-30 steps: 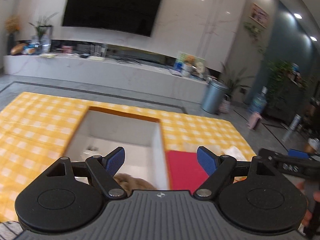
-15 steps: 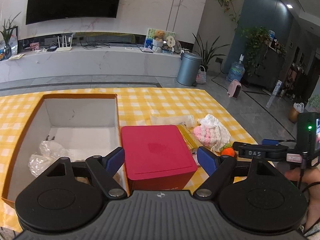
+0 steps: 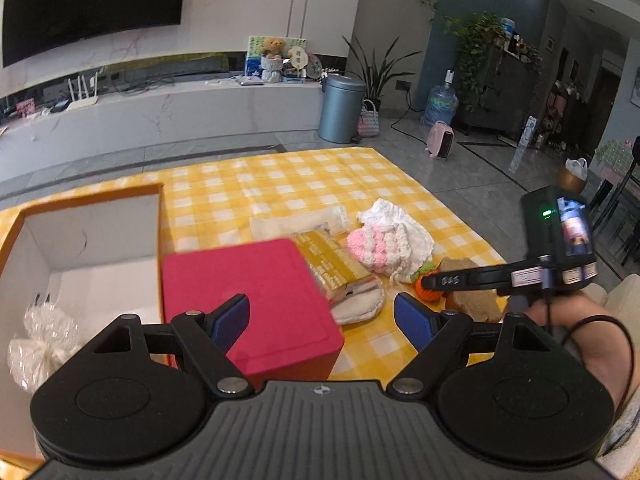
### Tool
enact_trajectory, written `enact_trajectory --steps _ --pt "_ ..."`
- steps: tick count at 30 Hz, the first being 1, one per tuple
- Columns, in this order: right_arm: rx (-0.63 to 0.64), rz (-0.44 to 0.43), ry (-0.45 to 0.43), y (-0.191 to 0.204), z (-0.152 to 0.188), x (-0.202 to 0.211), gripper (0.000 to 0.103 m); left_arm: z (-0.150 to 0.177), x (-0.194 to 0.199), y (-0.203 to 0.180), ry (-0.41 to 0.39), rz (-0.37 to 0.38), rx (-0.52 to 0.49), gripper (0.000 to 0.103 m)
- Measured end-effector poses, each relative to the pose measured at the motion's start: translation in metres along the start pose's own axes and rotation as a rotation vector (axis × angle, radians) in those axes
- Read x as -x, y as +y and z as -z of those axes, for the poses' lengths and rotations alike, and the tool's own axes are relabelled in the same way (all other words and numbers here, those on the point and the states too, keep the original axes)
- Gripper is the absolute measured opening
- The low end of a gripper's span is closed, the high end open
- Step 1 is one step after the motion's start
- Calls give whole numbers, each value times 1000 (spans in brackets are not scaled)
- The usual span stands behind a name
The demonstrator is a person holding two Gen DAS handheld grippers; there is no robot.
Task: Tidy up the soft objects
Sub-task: 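Grasp the yellow snack packet with the left gripper while the right approaches the orange crochet fruit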
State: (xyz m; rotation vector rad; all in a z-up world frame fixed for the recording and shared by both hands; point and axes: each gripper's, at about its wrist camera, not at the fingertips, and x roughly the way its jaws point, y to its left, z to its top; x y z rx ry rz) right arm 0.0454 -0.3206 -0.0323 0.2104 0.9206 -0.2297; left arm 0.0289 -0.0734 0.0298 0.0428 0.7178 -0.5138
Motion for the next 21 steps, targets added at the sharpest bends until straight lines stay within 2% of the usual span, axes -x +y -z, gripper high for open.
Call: enact_trajectory --steps 3,7,12,16,18,21 --pt "-3 43 5 2 -3 -8 44 -8 -5 -6 5 2 -28 96" --pt "23 83 8 4 -12 -20 44 -19 -23 -12 50 -5 -72 96" --pt "26 100 33 1 -17 -33 44 -40 -68 -22 175 -44 -142 96" --pt "70 113 27 6 -16 -36 45 -56 -109 -29 269 -103 -87 96" --pt "116 127 24 12 -14 -37 45 -61 -122 -35 256 -151 -73 95" --pt "138 105 22 14 -12 -35 45 -72 -143 -45 288 -174 -82 95"
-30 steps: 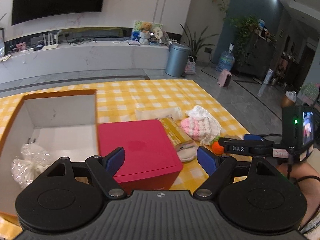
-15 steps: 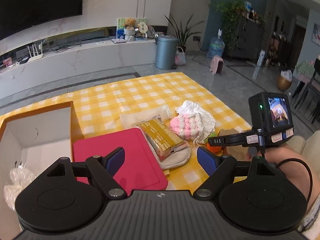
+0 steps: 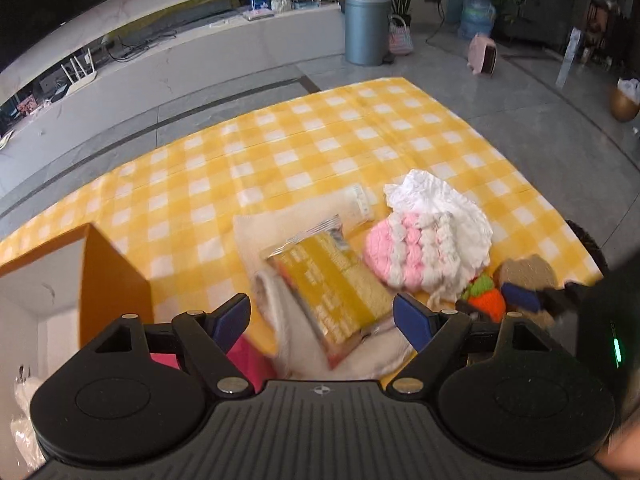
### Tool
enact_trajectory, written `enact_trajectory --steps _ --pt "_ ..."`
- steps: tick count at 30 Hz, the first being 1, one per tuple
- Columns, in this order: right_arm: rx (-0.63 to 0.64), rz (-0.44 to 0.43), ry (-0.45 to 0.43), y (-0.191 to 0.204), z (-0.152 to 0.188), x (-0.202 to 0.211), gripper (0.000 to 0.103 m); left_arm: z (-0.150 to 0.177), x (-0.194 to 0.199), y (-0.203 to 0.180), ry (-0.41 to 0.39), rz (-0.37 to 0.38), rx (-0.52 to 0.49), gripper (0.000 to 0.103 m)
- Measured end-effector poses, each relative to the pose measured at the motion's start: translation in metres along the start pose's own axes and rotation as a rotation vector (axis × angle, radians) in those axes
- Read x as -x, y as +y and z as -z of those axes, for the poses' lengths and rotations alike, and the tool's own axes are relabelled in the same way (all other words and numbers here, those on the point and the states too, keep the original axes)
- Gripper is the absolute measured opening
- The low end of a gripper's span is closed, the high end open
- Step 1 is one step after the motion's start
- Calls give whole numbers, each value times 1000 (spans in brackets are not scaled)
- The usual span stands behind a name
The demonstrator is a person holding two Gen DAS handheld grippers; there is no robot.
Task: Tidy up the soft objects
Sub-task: 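Grasp the yellow snack packet with the left gripper while the right approaches the orange crochet fruit, then grasp the orange crochet fruit with the right gripper while the left lifts the packet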
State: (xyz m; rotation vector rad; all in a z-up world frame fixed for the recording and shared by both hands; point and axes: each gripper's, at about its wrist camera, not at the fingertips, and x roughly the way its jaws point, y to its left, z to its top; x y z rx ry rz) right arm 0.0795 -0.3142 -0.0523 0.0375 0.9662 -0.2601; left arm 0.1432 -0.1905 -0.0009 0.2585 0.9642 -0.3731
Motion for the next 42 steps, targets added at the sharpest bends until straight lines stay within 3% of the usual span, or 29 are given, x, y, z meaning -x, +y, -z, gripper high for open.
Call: enact_trajectory --steps 5,7,11,16,27,33,37,42 --pt "-53 -80 8 -12 2 6 45 -17 -22 -12 58 63 66 95" --pt "-82 -110 4 -16 3 7 46 -22 -35 -19 94 21 83 95" --pt "-98 -78 31 -16 3 -1 48 -27 -59 -29 135 -149 66 88" --pt "-66 -84 108 -9 5 -17 49 -31 -85 -24 182 -200 121 88" --pt "-112 -116 98 -15 7 -13 46 -32 -128 -12 254 -172 235 91" --pt "-120 -110 98 -14 7 -12 43 -24 -131 -9 219 -125 236 79" --pt "-116 -115 100 -14 7 -13 44 -24 -122 -11 233 -116 183 67" --pt "-122 -124 77 -15 5 -12 44 -17 -100 -11 240 -12 127 65"
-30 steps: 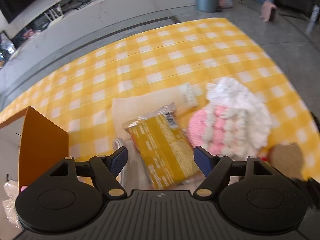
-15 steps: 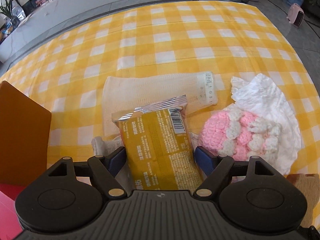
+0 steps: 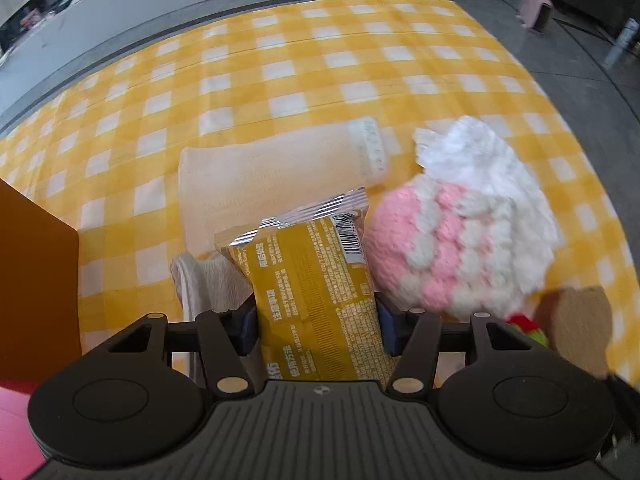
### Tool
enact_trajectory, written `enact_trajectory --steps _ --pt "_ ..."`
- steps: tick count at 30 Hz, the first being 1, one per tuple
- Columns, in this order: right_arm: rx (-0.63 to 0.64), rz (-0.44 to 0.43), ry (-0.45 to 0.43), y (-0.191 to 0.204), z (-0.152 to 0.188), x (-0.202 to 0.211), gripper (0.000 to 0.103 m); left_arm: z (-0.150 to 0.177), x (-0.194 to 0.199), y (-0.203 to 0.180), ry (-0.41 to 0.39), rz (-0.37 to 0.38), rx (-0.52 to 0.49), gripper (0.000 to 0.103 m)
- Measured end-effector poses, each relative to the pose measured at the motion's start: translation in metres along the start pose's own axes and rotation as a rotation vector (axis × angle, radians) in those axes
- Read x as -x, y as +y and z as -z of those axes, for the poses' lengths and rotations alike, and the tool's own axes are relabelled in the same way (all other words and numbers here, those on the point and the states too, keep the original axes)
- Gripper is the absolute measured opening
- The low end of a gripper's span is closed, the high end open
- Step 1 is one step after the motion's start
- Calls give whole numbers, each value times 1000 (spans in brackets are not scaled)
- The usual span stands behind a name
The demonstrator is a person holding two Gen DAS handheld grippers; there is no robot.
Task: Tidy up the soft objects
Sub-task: 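Grasp the orange crochet fruit with the right gripper while the left lifts the packet, then carry both items to the white box and drop the orange fruit from the right gripper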
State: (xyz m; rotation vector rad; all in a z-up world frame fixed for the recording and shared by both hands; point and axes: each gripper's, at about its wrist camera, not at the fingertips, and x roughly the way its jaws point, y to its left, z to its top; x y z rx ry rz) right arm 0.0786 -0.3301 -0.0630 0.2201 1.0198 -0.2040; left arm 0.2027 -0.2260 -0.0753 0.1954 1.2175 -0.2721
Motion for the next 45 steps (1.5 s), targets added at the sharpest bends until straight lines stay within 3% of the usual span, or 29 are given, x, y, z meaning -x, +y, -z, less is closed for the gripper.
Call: enact_trajectory --steps 7,13,23,28,36,39,45 --pt "33 13 -32 5 0 6 42 17 32 1 -74 62 -41 63" --pt "13 8 -74 1 0 17 42 21 63 6 -203 67 -39 62" --pt "-2 -46 -104 0 2 33 42 56 132 57 -406 217 101 62" --pt "-24 -94 -179 -6 8 61 42 85 169 92 -498 298 173 62" --pt "-10 -190 -230 6 24 89 42 129 205 142 -627 214 183 62" --pt "0 -224 -255 16 24 99 42 139 205 158 -638 149 204 62" --pt "20 -314 -277 38 27 115 42 163 200 196 -655 91 270 62"
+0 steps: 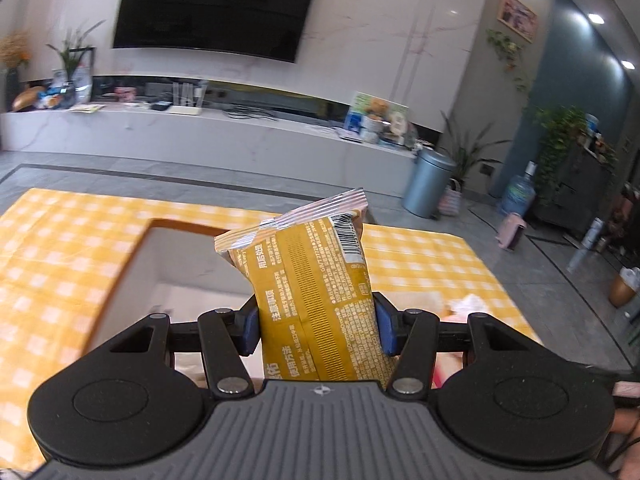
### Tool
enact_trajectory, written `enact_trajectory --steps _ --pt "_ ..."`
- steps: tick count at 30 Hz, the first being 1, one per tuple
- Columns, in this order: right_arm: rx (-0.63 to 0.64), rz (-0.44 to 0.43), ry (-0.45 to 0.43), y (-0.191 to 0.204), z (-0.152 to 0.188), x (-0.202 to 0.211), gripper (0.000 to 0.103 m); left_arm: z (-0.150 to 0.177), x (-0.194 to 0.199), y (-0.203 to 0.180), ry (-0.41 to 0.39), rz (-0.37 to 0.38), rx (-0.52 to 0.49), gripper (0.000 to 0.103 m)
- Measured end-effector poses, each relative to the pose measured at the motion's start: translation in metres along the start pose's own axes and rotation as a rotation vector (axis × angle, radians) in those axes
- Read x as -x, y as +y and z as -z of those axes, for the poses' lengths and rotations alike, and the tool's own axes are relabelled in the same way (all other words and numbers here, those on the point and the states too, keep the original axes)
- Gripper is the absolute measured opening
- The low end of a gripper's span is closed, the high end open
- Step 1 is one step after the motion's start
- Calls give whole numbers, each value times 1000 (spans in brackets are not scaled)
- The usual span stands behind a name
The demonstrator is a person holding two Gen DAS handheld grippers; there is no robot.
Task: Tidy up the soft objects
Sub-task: 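Carry both items to the white box and drop the orange fruit from the right gripper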
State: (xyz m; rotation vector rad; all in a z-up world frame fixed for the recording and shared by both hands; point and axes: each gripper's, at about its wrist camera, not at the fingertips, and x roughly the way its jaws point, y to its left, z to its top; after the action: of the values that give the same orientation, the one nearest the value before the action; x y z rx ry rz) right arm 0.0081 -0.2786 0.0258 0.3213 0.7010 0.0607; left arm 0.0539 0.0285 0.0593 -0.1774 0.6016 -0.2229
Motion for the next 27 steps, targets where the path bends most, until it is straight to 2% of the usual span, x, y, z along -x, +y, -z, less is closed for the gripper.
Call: enact_trajectory --steps 5,19,25,27 --pt "13 -55 -11 26 0 4 42 8 -1 26 4 -45 28 62" --pt "187 -221 -7 140 3 -4 42 21 15 83 16 -29 55 62" --pt "325 -221 50 191 8 -32 42 23 21 96 -9 -57 28 62" --pt "367 -174 78 207 10 -48 42 25 19 101 -6 -41 32 62"
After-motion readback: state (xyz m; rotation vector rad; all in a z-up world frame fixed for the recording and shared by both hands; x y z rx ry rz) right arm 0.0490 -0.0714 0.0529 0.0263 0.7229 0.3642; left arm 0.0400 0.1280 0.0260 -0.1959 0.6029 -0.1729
